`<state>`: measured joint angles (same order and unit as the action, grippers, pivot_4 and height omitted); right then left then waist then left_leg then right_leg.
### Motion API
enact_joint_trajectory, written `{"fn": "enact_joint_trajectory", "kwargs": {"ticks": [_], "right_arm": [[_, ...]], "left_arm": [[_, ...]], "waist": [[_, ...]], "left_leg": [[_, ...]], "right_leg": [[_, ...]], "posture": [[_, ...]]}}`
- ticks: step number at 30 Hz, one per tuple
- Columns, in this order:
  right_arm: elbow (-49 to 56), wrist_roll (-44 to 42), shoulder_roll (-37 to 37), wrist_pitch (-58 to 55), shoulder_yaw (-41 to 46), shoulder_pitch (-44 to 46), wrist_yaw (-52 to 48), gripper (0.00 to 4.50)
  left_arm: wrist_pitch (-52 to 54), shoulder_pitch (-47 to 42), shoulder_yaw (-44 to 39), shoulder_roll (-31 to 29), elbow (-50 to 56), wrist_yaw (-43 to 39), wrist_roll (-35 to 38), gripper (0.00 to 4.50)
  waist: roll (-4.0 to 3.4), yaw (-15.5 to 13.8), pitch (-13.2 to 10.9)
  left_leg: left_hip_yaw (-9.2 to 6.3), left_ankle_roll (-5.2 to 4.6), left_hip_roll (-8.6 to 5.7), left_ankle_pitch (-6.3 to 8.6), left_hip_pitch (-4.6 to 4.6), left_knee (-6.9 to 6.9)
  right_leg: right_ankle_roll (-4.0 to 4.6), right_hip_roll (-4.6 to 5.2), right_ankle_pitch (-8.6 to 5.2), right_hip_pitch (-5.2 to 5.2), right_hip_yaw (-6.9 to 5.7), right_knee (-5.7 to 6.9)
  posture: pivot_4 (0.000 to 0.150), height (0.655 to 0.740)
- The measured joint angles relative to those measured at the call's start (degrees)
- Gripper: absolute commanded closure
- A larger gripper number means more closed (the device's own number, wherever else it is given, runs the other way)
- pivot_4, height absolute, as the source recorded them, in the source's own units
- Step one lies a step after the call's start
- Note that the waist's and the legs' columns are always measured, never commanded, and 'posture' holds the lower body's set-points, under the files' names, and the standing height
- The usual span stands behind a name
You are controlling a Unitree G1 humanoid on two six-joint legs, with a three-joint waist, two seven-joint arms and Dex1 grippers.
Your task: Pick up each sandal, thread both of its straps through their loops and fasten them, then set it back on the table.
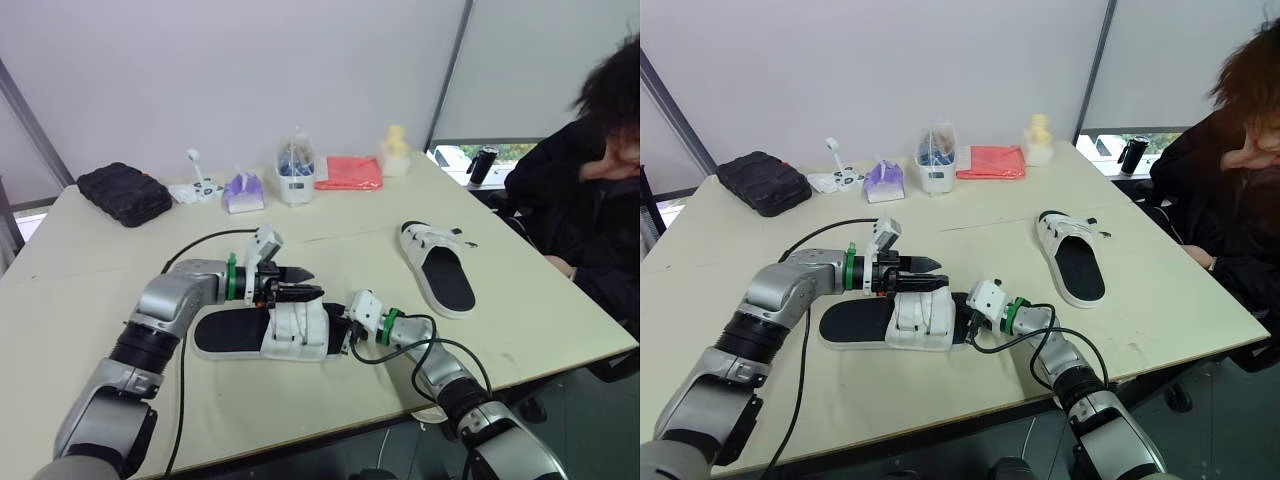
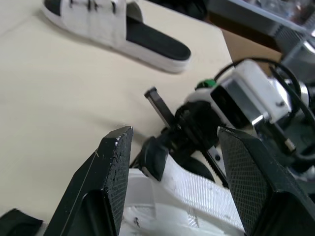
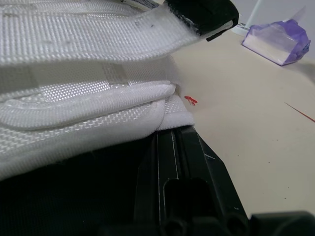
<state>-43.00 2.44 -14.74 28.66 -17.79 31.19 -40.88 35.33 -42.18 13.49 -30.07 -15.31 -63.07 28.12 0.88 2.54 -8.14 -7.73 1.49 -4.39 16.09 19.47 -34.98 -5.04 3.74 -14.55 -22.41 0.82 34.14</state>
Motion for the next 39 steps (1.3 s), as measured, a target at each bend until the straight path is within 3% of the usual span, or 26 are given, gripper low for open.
{"fn": "enact_joint_trajectory", "kwargs": {"ticks": [9, 12, 16, 17, 25, 37, 38, 39], "right_arm": [[0.0, 0.0, 0.1, 0.0, 0.0, -0.1, 0.2, 4.5], [0.0, 0.0, 0.1, 0.0, 0.0, -0.2, 0.3, 4.5], [0.0, 0.0, 0.1, 0.0, 0.0, -0.2, 0.4, 4.5], [0.0, 0.0, 0.1, 0.0, 0.0, -0.2, 0.4, 4.5], [0.0, 0.0, 0.1, 0.0, 0.0, -0.2, 0.9, 4.5], [-0.2, 0.5, 0.1, 0.0, 0.0, -0.4, 1.6, 4.5], [-0.2, 0.5, 0.1, 0.0, 0.0, -0.4, 1.7, 4.5], [-0.2, 0.5, 0.1, 0.0, 0.0, -0.4, 1.7, 4.5]], "left_arm": [[-0.9, -1.1, 1.1, 2.6, -4.1, -4.3, -4.0, 1.69], [-0.9, -1.1, 0.6, 3.4, -4.5, -4.4, -4.5, 2.47], [-0.5, -1.1, -1.4, 4.7, -4.8, -4.1, -3.9, 4.43], [0.0, -1.1, -1.7, 4.9, -4.8, -4.2, -3.7, 4.48], [3.1, -4.0, -6.0, 5.5, -5.3, -4.3, -0.8, 4.48], [-22.6, -8.4, 5.0, 6.2, -20.4, -5.6, -20.0, 4.48], [-23.3, -8.5, 4.9, 6.5, -21.0, -5.6, -20.2, 3.8], [-23.6, -8.8, 4.8, 6.6, -22.0, -5.5, -20.6, 3.53]], "waist": [[0.01, 0.0, 0.0], [0.01, 0.0, 0.0], [0.02, 0.0, 0.0], [0.02, 0.0, 0.0], [0.03, -0.1, 0.0], [0.07, -0.2, 0.2], [0.05, -0.2, 0.2], [0.06, -0.3, 0.2]], "left_leg": [[0.0, 0.0, 0.02, 0.0, -0.01, 0.0], [-0.01, 0.0, 0.02, 0.0, -0.02, 0.0], [-0.01, 0.0, 0.02, 0.0, -0.02, 0.0], [-0.01, 0.0, 0.02, 0.0, -0.02, 0.0], [-0.04, -0.01, 0.02, -0.01, -0.05, -0.03], [-0.06, 0.0, 0.02, 0.0, -0.09, -0.02], [-0.06, 0.0, 0.02, 0.0, -0.09, -0.02], [-0.07, 0.0, 0.02, 0.0, -0.09, -0.02]], "right_leg": [[0.0, -0.01, 0.0, 0.04, 0.0, 0.0], [0.0, -0.01, 0.0, 0.06, 0.0, 0.0], [-0.01, -0.01, 0.0, 0.07, 0.0, 0.0], [-0.01, -0.01, 0.0, 0.06, 0.0, 0.0], [-0.02, -0.06, 0.01, 0.05, 0.0, 0.0], [0.06, -0.07, 0.1, 0.17, 0.0, -0.04], [0.06, -0.07, 0.1, 0.17, 0.0, -0.03], [0.05, -0.07, 0.1, 0.16, 0.0, -0.03]], "posture": [[0.15, 0.74], [0.15, 0.74], [0.15, 0.74], [0.15, 0.74], [0.15, 0.74], [0.15, 0.74], [0.15, 0.74], [0.15, 0.74]]}}
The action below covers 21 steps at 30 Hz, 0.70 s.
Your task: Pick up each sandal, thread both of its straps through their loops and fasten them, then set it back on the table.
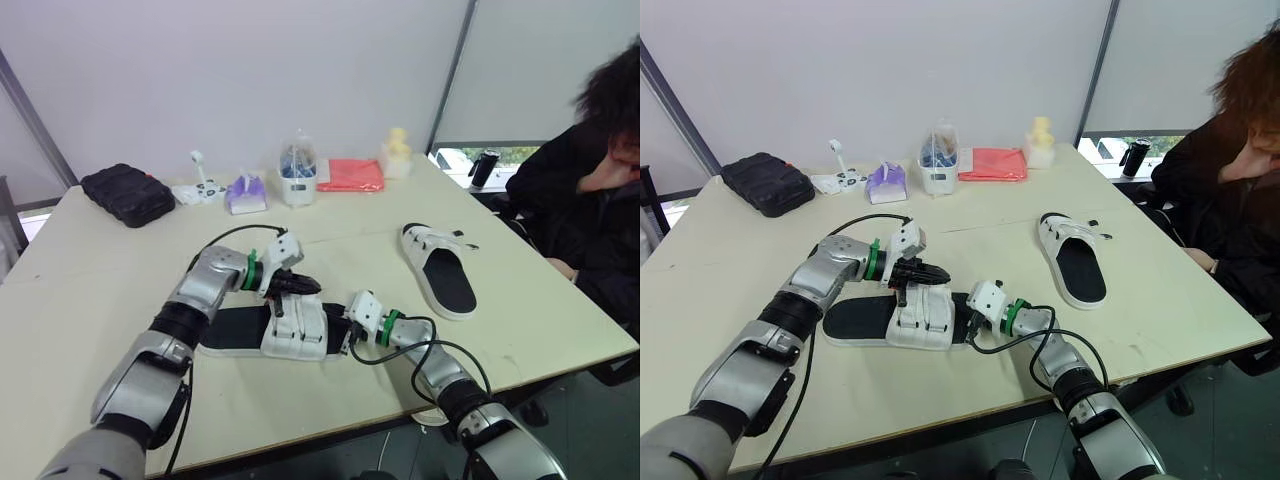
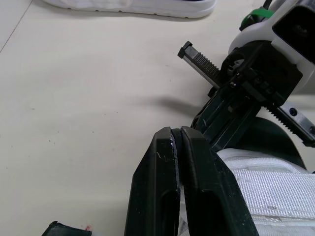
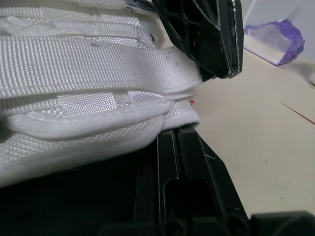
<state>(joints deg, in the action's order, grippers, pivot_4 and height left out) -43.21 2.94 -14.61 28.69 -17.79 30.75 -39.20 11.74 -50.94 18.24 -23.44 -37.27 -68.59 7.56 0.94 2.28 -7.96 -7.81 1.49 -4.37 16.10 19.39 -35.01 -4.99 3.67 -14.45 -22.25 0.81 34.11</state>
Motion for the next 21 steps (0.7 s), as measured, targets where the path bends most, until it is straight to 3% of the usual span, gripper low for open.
{"fn": "enact_joint_trajectory", "kwargs": {"ticks": [7, 10, 14, 21], "right_arm": [[0.0, 0.0, 0.1, 0.0, 0.0, 0.1, 0.0, 4.5], [0.0, 0.0, 0.1, 0.4, 0.0, 0.2, -0.2, 4.5], [0.0, 0.0, 0.2, 0.4, -0.3, 0.6, -0.7, 4.5], [4.4, -2.4, -2.8, -0.1, 2.3, -1.1, -4.8, 4.5]], "left_arm": [[1.5, -0.5, -5.7, 1.7, -2.7, 3.4, 0.6, 0.02], [4.8, 0.0, -10.4, 1.7, 1.0, 6.8, 3.4, 0.02], [14.8, 5.8, -19.0, -0.6, 14.6, 11.7, 10.3, 0.02], [32.8, 30.5, -27.2, -7.5, 40.9, 15.9, 21.2, 0.02]], "waist": [[0.06, 0.1, 0.0], [0.1, 0.2, -0.1], [0.01, 0.4, -0.1], [-0.24, -0.9, -1.1]], "left_leg": [[-0.01, -0.02, 0.0, -0.01, 0.06, 0.0], [-0.01, -0.02, 0.0, -0.01, 0.04, 0.01], [-0.01, -0.02, 0.0, -0.01, -0.01, 0.07], [-0.05, -0.01, 0.0, -0.02, 0.21, -0.11]], "right_leg": [[-0.02, 0.0, 0.01, -0.02, -0.01, 0.05], [-0.04, 0.0, 0.03, -0.09, -0.01, 0.09], [-0.11, -0.01, 0.07, -0.09, 0.0, 0.17], [-0.07, -0.02, 0.08, -0.48, 0.02, 0.2]], "posture": [[0.15, 0.74], [0.15, 0.74], [0.15, 0.74], [0.15, 0.74]]}}
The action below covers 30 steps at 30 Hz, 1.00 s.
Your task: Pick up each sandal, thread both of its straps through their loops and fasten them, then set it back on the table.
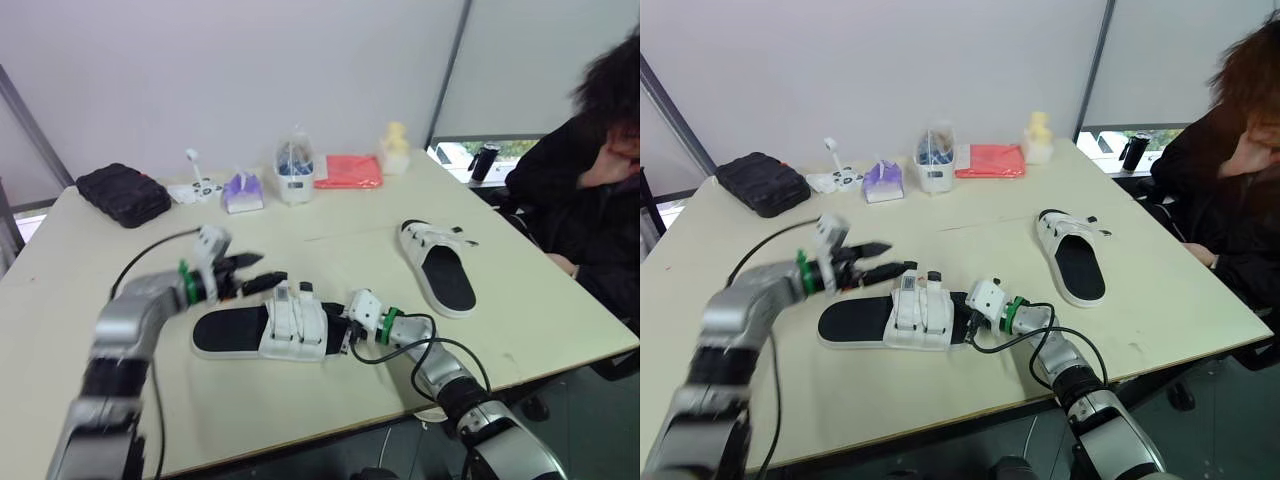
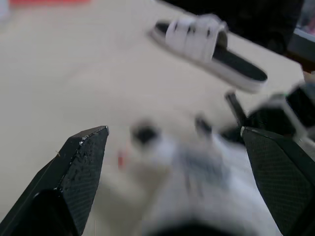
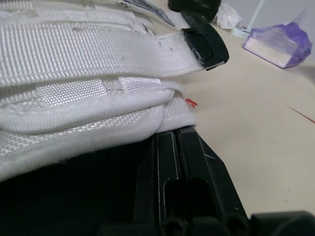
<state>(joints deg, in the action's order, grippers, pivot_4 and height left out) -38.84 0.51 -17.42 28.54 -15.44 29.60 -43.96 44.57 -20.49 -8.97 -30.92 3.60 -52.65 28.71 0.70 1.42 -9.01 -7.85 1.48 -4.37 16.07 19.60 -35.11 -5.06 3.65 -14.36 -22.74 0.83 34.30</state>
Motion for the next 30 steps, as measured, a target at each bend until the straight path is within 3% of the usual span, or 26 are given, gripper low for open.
{"fn": "enact_joint_trajectory", "kwargs": {"ticks": [6, 11, 17, 25, 29, 30], "right_arm": [[19.1, -4.4, -8.6, -11.5, 2.7, -7.6, -5.8, 4.5], [34.5, -8.0, -18.3, -23.2, 7.2, -13.8, -8.3, 4.5], [48.4, -10.6, -24.4, -34.3, 14.5, -20.0, -6.7, 4.5], [60.4, -11.6, -26.3, -42.4, 21.5, -27.3, -2.4, 4.5], [62.2, -11.4, -25.8, -44.1, 22.5, -28.8, 0.0, 4.5], [62.5, -11.2, -25.6, -44.4, 22.4, -28.8, 0.6, 4.5]], "left_arm": [[5.8, 7.8, -2.0, -1.2, 12.4, 2.9, 6.4, 0.02], [9.1, 9.6, -2.0, -1.4, 12.8, 3.1, 10.8, 0.02], [11.3, 6.0, -1.8, -0.9, 9.2, 2.7, 14.7, 0.02], [14.6, -1.1, 3.4, 0.7, 4.2, 0.5, 17.6, 0.02], [13.5, -8.2, 10.1, 5.5, -2.3, -1.4, 15.5, 0.02], [12.6, -9.8, 11.7, 7.3, -5.1, -1.5, 14.3, 0.26]], "waist": [[-0.23, -2.7, -0.5], [-0.17, -4.0, -0.6], [-0.23, -3.6, -1.4], [0.05, -3.8, -1.8], [0.04, -3.8, -1.8], [0.04, -3.8, -1.8]], "left_leg": [[0.03, -0.01, -0.12, -0.16, 1.33, -0.17], [0.0, 0.46, -0.16, -0.37, 2.84, -0.17], [0.1, 0.47, -0.1, -0.34, 2.89, -0.11], [0.1, 0.5, -0.1, -0.37, 2.87, -0.31], [0.1, 0.51, -0.1, -0.38, 2.86, -0.63], [0.11, 0.51, -0.11, -0.38, 2.86, -0.7]], "right_leg": [[-0.05, 0.13, 0.4, -0.74, 0.06, -0.16], [-0.34, 0.15, 0.6, -2.13, 0.03, -0.21], [-0.33, 0.14, 0.59, -2.21, 0.02, -0.31], [-0.34, 0.12, 0.61, -2.06, -0.04, -0.27], [-0.37, 0.09, 0.64, -1.92, -0.07, -0.21], [-0.4, 0.09, 0.67, -1.89, -0.07, -0.2]], "posture": [[0.15, 0.74], [0.15, 0.74], [0.15, 0.74], [0.15, 0.74], [0.15, 0.74], [0.15, 0.74]]}}
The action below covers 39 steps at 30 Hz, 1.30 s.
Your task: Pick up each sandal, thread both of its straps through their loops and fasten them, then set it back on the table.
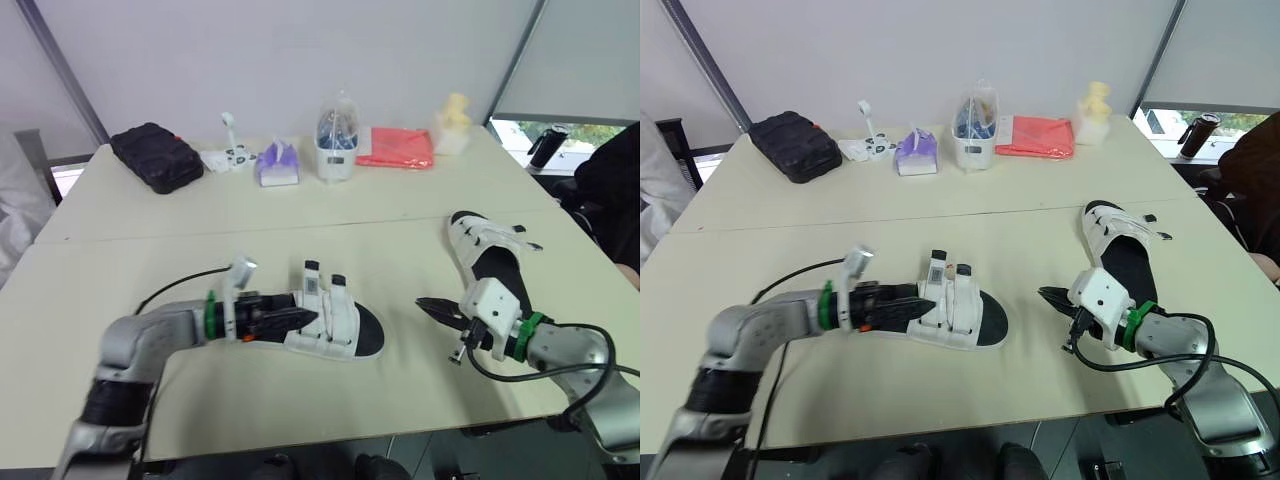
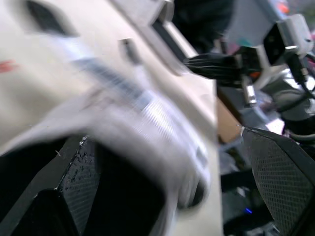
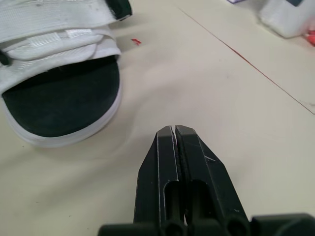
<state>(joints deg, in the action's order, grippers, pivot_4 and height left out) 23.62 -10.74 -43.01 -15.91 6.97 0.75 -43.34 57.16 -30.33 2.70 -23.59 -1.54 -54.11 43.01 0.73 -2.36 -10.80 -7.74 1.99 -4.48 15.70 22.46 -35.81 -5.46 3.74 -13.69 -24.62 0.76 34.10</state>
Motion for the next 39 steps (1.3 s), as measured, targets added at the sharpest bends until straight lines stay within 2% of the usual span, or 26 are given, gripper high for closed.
{"fn": "enact_joint_trajectory", "kwargs": {"ticks": [2, 9, 12, 14, 17, 20, 23, 26, 30, 34, 35, 38, 39], "right_arm": [[0.4, 0.5, 0.5, -0.1, -0.1, -0.1, 1.0, 4.5], [0.5, 1.9, 1.9, -0.1, -2.0, 0.9, 2.9, 4.5], [0.5, 1.4, 3.3, -1.0, -2.0, 1.4, 3.9, 4.5], [0.1, 0.9, 4.9, -1.7, -1.9, 2.3, 5.2, 4.5], [-1.8, 0.7, 7.9, -2.4, -1.5, 6.2, 7.9, 4.5], [-4.6, 0.7, 9.9, -2.3, -1.7, 10.3, 9.5, 4.5], [-6.3, 1.1, 10.6, -2.0, -2.8, 12.1, 9.8, 4.5], [-7.7, 1.6, 11.0, -1.7, -4.4, 12.8, 9.8, 4.5], [-8.0, 2.2, 11.0, -0.6, -5.9, 12.8, 9.7, 4.5], [-8.5, 2.6, 11.0, 0.2, -6.4, 12.8, 9.5, 4.5], [-9.1, 2.7, 11.0, 0.4, -6.4, 12.8, 9.4, 4.5], [-9.6, 2.8, 11.0, 0.7, -6.7, 12.8, 9.1, 4.5], [-9.6, 2.7, 11.0, 1.1, -6.8, 12.9, 8.9, 4.5]], "left_arm": [[-2.0, -1.8, 1.8, 2.0, -4.3, 0.0, -2.1, 0.91], [-2.7, -3.2, 1.9, 4.1, -6.7, -0.1, -3.5, 4.46], [-1.9, -4.7, -3.4, 9.4, -7.7, 6.8, -2.3, 4.46], [-4.8, -8.5, -10.3, 16.6, -11.3, 16.7, -1.2, 4.46], [-15.8, -16.0, -18.9, 25.6, -18.6, 31.9, -1.4, 4.46], [-32.1, -21.6, -27.3, 33.4, -27.0, 47.9, -2.6, 4.46], [-41.0, -22.0, -30.0, 34.0, -32.8, 56.9, -2.7, 4.46], [-47.6, -22.1, -30.5, 34.1, -34.4, 60.4, -2.4, 4.46], [-49.1, -22.0, -28.9, 34.1, -35.5, 60.1, -2.3, 2.83], [-48.2, -21.4, -27.8, 34.1, -35.1, 60.7, -2.3, 0.73], [-47.2, -20.7, -27.0, 34.0, -33.7, 60.9, -2.2, 0.09], [-42.7, -18.7, -24.8, 33.7, -29.0, 62.2, -2.3, 0.09], [-37.8, -14.2, -21.8, 33.2, -21.4, 62.9, -2.1, 0.09]], "waist": [[0.01, 0.3, 0.0], [0.0, 0.0, 0.0], [0.03, -0.2, -0.1], [0.17, -0.6, -0.2], [0.25, -0.7, -0.2], [0.24, -0.1, -0.2], [0.24, 0.2, -0.2], [0.24, 0.1, -0.2], [0.24, -0.1, -0.2], [0.24, 0.1, -0.2], [0.24, 0.1, -0.2], [0.22, 0.2, -0.2], [0.17, 0.6, -0.1]], "left_leg": [[0.02, 0.0, 0.03, 0.0, -0.01, -0.11], [0.02, 0.03, 0.07, -0.03, -0.03, -0.28], [-0.02, 0.02, 0.02, -0.03, -0.01, -0.4], [-0.04, 0.07, 0.01, -0.07, 0.0, -0.49], [0.09, 0.14, 0.03, -0.13, -0.04, -0.54], [0.14, 0.17, 0.06, -0.14, -0.08, -0.48], [0.27, 0.17, 0.09, -0.15, -0.09, -0.4], [0.37, 0.16, 0.07, -0.15, -0.03, -0.4], [0.42, 0.11, 0.0, -0.14, -0.03, -0.53], [0.41, 0.07, 0.0, -0.12, -0.05, -0.81], [0.41, 0.05, 0.02, -0.1, -0.05, -1.0], [0.43, 0.01, 0.02, -0.08, -0.06, -1.22], [0.55, -0.03, 0.03, -0.06, -0.17, -1.21]], "right_leg": [[0.0, -0.07, 0.03, 0.0, 0.05, 0.05], [-0.02, -0.1, 0.08, 0.07, 0.06, 0.15], [-0.12, -0.07, 0.21, 0.11, 0.06, 0.14], [-0.15, -0.08, 0.38, 0.14, 0.04, 0.12], [-0.22, -0.13, 0.57, 0.15, 0.08, 0.09], [-0.22, -0.16, 0.58, 0.14, 0.1, 0.09], [-0.22, -0.19, 0.59, -0.03, 0.16, 0.21], [-0.21, -0.15, 0.6, -0.1, 0.16, 0.21], [-0.26, -0.19, 0.63, -0.01, 0.16, 0.22], [-0.28, -0.25, 0.77, 0.1, 0.16, 0.29], [-0.28, -0.28, 0.79, 0.13, 0.17, 0.4], [-0.29, -0.29, 0.79, 0.16, 0.2, 0.58], [-0.29, -0.28, 0.79, 0.17, 0.4, 0.69]], "posture": [[0.15, 0.74], [0.15, 0.74], [0.15, 0.74], [0.15, 0.74], [0.15, 0.74], [0.15, 0.74], [0.15, 0.74], [0.15, 0.74], [0.15, 0.74], [0.15, 0.74], [0.15, 0.74], [0.15, 0.74], [0.15, 0.74]]}}
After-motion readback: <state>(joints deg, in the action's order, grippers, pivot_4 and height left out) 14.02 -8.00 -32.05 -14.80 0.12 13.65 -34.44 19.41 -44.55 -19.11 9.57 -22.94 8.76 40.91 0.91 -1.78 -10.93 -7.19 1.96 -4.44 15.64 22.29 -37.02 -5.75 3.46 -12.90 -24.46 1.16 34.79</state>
